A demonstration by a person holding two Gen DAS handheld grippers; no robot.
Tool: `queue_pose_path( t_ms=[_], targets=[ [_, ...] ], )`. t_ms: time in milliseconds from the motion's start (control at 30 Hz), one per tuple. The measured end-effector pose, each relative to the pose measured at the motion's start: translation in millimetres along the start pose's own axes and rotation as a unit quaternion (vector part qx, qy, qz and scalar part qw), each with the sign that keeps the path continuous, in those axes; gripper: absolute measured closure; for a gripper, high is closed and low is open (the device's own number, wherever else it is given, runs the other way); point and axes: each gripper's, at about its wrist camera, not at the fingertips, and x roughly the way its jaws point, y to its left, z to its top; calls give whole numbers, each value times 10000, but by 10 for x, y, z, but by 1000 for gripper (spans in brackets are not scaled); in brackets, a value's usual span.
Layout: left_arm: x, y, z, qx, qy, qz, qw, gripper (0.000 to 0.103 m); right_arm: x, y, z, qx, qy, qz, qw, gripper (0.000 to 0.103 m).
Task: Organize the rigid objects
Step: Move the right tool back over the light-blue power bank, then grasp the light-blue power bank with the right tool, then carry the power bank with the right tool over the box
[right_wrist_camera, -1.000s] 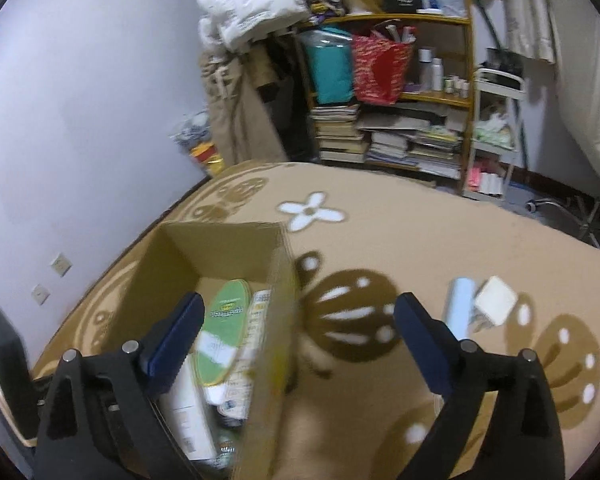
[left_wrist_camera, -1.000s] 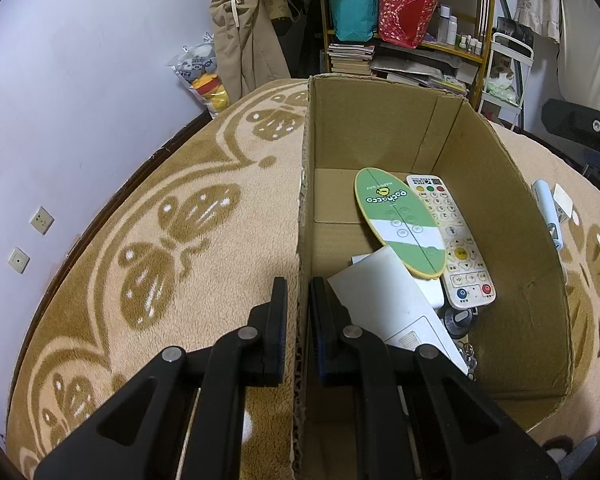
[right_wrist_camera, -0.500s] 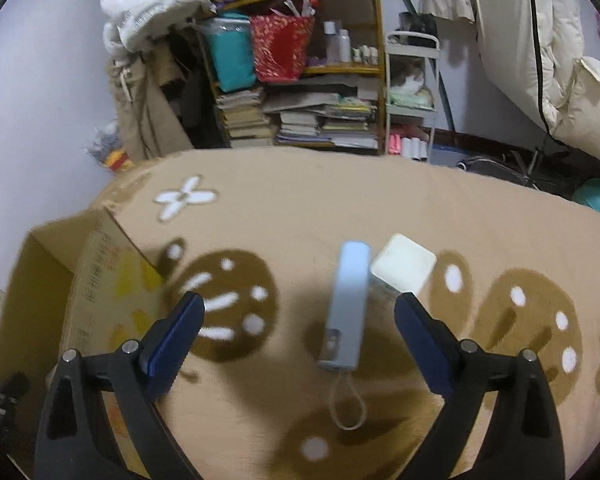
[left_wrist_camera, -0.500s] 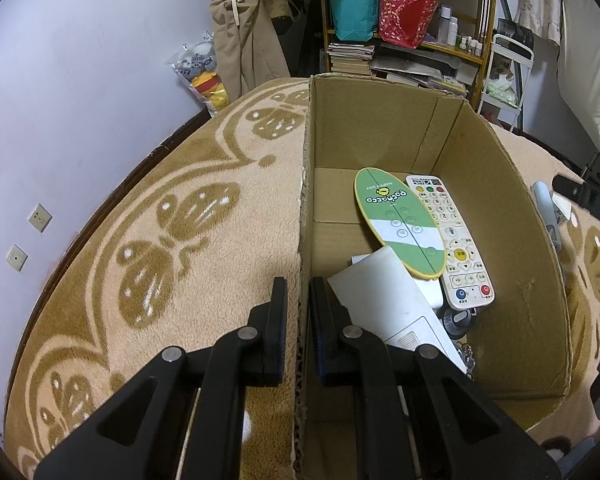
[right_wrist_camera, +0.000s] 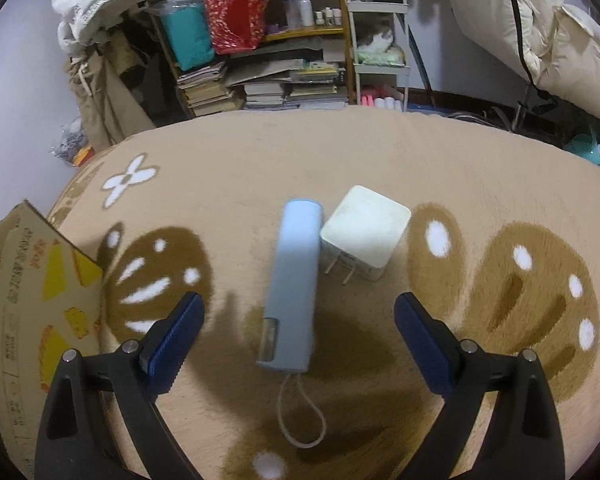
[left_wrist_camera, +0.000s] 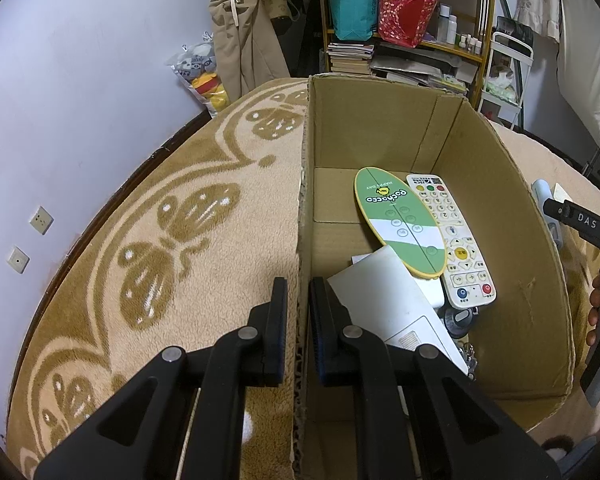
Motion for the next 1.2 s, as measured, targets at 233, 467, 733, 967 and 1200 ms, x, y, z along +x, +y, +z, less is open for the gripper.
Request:
queue_pose_path(
  t_ms=[233, 467, 733, 967, 1200],
  targets=[
    [-1, -2, 1, -2, 1, -2, 10000, 92, 85, -70, -8, 52, 20, -235, 9997, 21],
    [12, 2, 1, 15, 5, 7, 10000, 92, 208, -58, -30, 30, 199, -222, 9996, 45],
    [14, -2, 3, 23, 6, 14, 10000, 92, 207, 119, -68, -421, 179, -354, 9983, 73],
    [16, -1, 2, 27, 2, 18, 10000, 91, 41, 117, -177, -554, -7, -377, 9978, 74],
    [20, -1, 1, 23, 3, 23, 10000, 91, -245, 44, -201, -221, -275, -29, 9994, 74]
  ],
)
